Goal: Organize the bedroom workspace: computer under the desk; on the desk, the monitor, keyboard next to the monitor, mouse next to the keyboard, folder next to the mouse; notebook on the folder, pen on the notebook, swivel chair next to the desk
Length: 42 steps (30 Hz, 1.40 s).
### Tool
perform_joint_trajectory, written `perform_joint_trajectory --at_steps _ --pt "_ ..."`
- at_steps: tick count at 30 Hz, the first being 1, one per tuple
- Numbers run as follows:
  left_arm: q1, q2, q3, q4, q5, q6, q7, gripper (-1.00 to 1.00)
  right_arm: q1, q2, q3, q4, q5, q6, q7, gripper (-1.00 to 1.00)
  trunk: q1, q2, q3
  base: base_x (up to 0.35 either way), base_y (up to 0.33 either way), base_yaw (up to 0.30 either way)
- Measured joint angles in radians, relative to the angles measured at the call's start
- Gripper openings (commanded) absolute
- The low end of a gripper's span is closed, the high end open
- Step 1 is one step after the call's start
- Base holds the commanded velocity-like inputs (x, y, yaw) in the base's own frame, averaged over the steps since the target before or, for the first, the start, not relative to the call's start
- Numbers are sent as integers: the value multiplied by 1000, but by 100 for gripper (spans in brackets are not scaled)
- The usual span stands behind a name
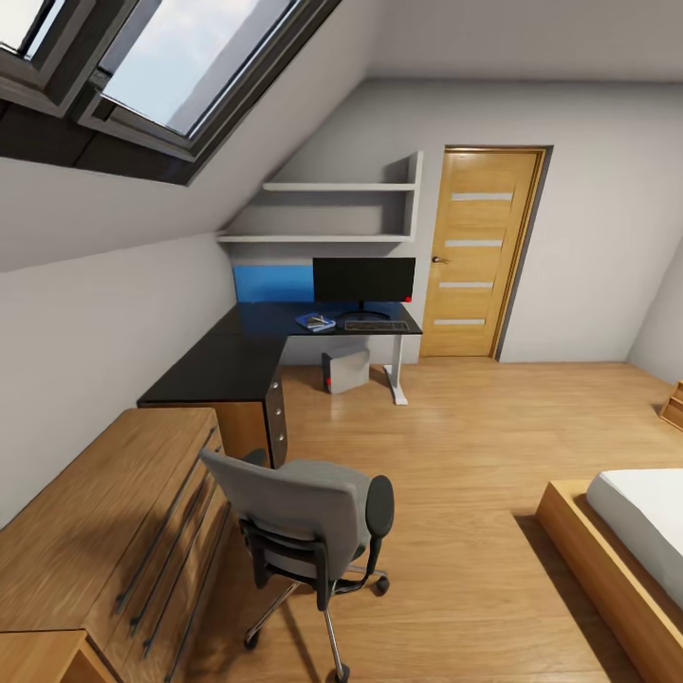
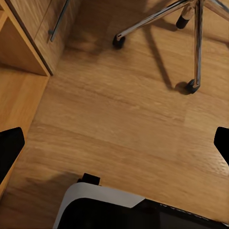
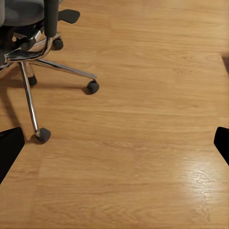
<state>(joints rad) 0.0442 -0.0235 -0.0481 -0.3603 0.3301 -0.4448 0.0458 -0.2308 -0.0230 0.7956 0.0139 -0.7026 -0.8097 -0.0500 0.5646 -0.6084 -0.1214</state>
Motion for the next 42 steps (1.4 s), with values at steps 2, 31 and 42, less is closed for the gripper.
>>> perform_joint_trajectory --at_steps 2,31,42 --pt "0 0 0 0 0 0 0 100 0 0 0 0 0 1 0 100 8 -14 -6 0 0 0" --pt "0 0 2 -2 1 -1 1 100 0 0 -1 0 -2 24 -1 100 119 -217 -97 0 0 0" --pt "0 1 2 -2 1 -1 1 100 0 0 -1 0 -2 23 0 100 161 -295 -132 0 0 0"
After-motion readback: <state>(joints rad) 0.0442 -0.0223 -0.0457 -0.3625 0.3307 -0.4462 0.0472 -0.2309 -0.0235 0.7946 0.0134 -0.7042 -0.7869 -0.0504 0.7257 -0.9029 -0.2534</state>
